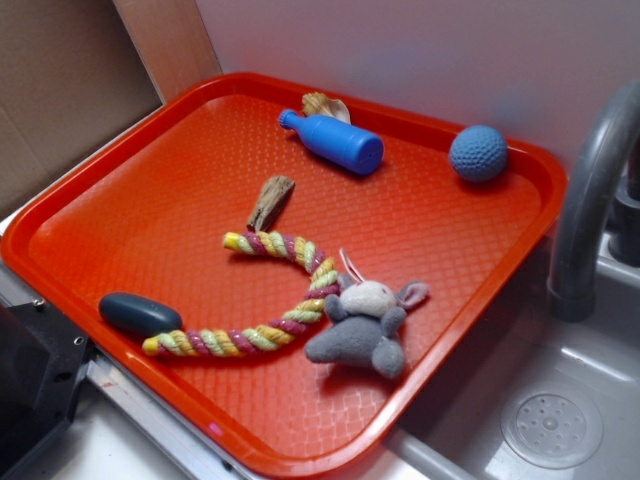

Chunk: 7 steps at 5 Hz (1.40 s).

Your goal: Grab the wood chip.

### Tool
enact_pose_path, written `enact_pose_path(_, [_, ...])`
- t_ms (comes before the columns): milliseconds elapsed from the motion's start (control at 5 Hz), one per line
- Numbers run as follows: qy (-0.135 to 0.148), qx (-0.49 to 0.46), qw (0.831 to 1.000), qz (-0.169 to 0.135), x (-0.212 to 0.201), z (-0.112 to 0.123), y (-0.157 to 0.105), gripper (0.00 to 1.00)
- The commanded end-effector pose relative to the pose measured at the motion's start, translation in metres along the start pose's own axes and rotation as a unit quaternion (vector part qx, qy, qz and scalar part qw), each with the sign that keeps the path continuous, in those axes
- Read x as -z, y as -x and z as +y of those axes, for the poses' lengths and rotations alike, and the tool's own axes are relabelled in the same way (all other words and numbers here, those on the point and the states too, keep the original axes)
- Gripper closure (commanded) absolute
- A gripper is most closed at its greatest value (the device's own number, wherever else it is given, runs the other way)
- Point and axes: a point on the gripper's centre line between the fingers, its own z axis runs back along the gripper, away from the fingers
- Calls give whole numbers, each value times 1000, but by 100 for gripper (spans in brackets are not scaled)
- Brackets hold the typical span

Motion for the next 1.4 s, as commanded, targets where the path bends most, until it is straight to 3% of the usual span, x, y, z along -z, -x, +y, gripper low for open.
enact_pose_path(0, [0, 0, 1000, 0, 0, 0, 0, 0])
enact_pose_path(200, [-17, -37, 999, 0, 47, -3, -31, 0])
enact_pose_path(400, [-32, -82, 995, -56, 87, -20, -58, 0])
enact_pose_path(800, [12, -118, 992, -41, 160, -14, -94, 0])
enact_pose_path(1200, [-24, -152, 988, 1, 204, -1, -102, 0])
